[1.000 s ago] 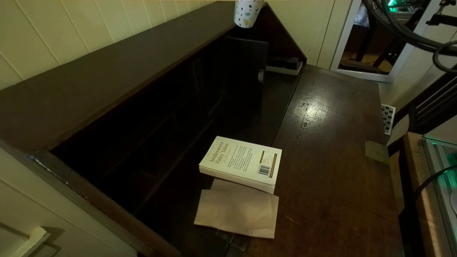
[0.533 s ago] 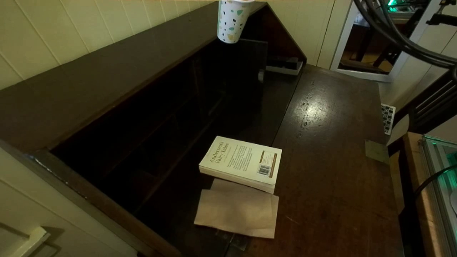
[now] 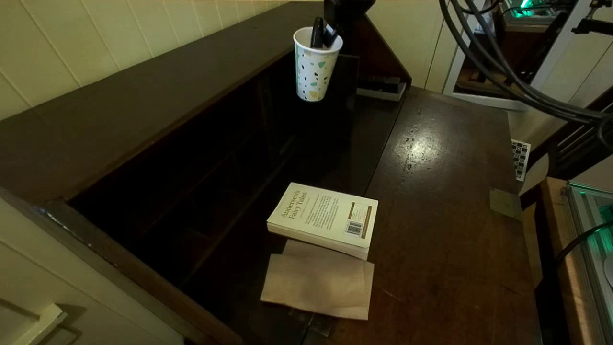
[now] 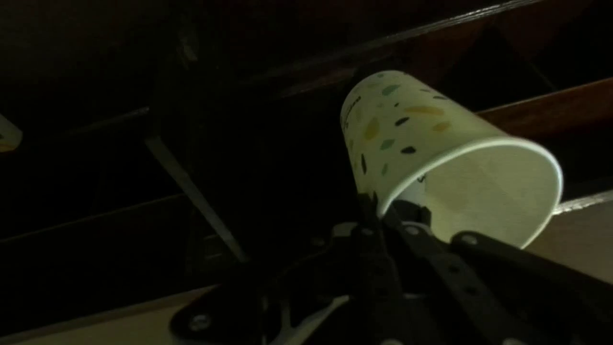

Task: Open the compartment on the dresser, put the cup inside then close it

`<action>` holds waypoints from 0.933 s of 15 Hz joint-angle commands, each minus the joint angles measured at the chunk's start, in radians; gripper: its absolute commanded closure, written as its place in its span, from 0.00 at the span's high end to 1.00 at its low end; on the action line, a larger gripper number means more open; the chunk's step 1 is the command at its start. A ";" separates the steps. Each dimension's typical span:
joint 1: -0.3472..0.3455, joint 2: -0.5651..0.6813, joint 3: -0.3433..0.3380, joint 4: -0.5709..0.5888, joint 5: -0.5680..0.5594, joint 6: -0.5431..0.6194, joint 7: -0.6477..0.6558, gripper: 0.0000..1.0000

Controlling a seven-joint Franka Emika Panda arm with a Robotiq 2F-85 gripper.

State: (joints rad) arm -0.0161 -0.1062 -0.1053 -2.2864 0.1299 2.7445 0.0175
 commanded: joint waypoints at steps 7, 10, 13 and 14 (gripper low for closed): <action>-0.027 0.106 0.011 0.007 0.004 -0.028 0.018 0.01; -0.033 0.149 0.011 0.014 0.007 -0.020 0.019 0.01; -0.040 0.195 0.011 0.028 0.016 -0.008 0.024 0.01; -0.042 0.214 0.012 0.035 0.017 0.000 0.028 0.01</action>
State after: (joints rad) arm -0.0418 0.0530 -0.1054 -2.2862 0.1299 2.7279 0.0300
